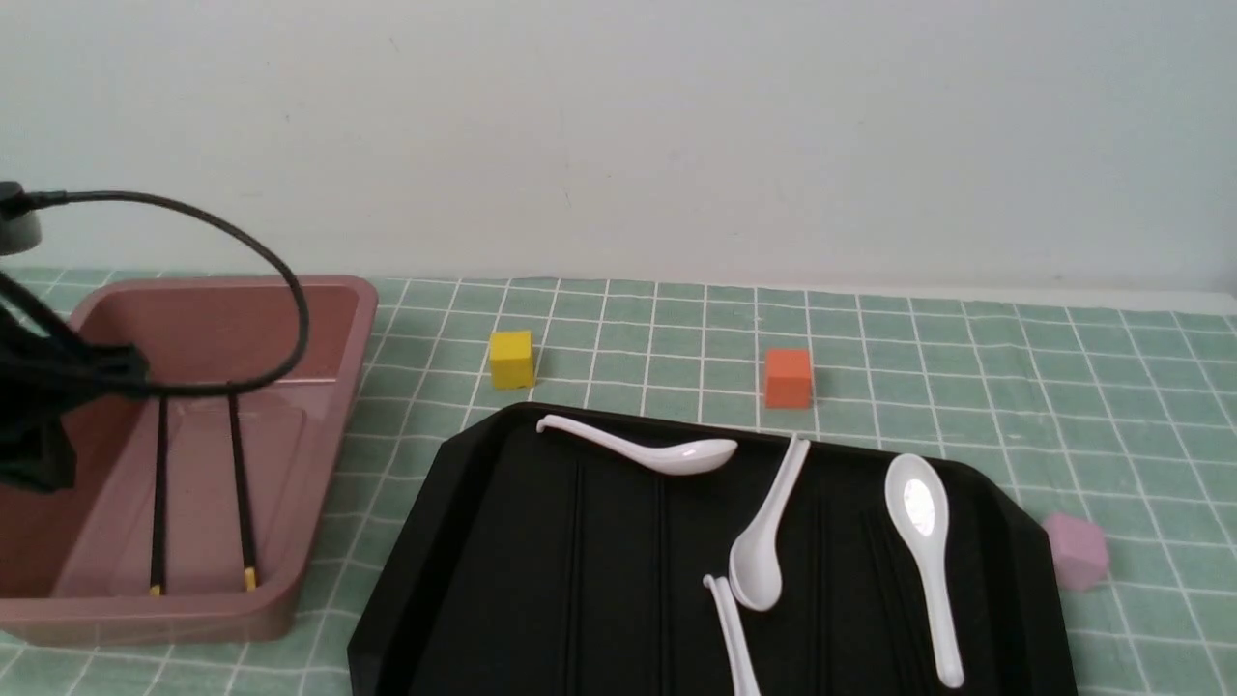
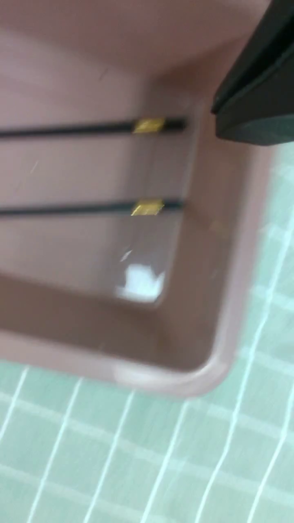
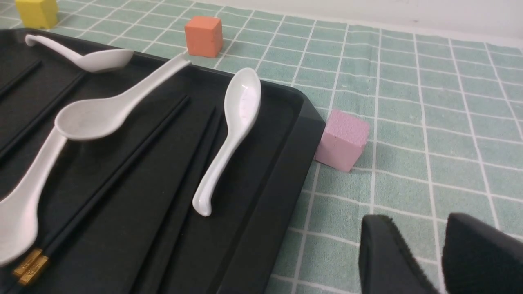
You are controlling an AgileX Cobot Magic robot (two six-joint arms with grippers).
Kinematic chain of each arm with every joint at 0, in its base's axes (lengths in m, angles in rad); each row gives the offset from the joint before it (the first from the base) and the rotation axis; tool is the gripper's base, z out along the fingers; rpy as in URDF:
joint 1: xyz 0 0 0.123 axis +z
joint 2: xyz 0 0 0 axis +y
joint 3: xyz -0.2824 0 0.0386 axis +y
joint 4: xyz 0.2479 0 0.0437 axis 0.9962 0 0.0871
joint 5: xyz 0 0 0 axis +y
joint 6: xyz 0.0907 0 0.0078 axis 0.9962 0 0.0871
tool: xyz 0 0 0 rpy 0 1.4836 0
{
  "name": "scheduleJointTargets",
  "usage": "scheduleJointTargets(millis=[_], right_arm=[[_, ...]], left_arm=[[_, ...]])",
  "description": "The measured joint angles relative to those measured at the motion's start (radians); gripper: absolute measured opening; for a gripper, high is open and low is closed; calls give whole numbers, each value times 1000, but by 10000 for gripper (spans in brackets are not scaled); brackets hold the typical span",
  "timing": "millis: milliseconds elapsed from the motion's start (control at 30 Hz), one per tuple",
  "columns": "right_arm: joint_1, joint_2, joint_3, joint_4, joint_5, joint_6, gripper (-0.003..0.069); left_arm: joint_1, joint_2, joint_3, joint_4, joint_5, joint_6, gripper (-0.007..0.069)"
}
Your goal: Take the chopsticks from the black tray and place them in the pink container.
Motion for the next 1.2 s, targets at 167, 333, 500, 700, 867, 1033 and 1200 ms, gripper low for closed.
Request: scheduleJointTargets(millis=[167, 333, 500, 700, 867, 1033, 1200], right_arm=[[0, 0, 0, 0, 0, -1, 240], [0, 0, 0, 0, 0, -1, 240], [0, 0, 0, 0, 0, -1, 240], [0, 0, 0, 0, 0, -1, 240], [0, 0, 0, 0, 0, 0, 240], [0, 0, 0, 0, 0, 0, 240], [0, 0, 0, 0, 0, 0, 240]], left_arm=[[0, -290, 282, -274, -135, 149, -13], [0, -513, 535, -503, -339, 281, -13], [0, -660, 651, -636, -447, 337, -13], [0, -724, 673, -652, -474, 349, -13], [0, -723, 674, -624, -530, 384, -13], [0, -724, 674, -617, -539, 408, -13], [0, -732, 693, -611, -552, 411, -13]])
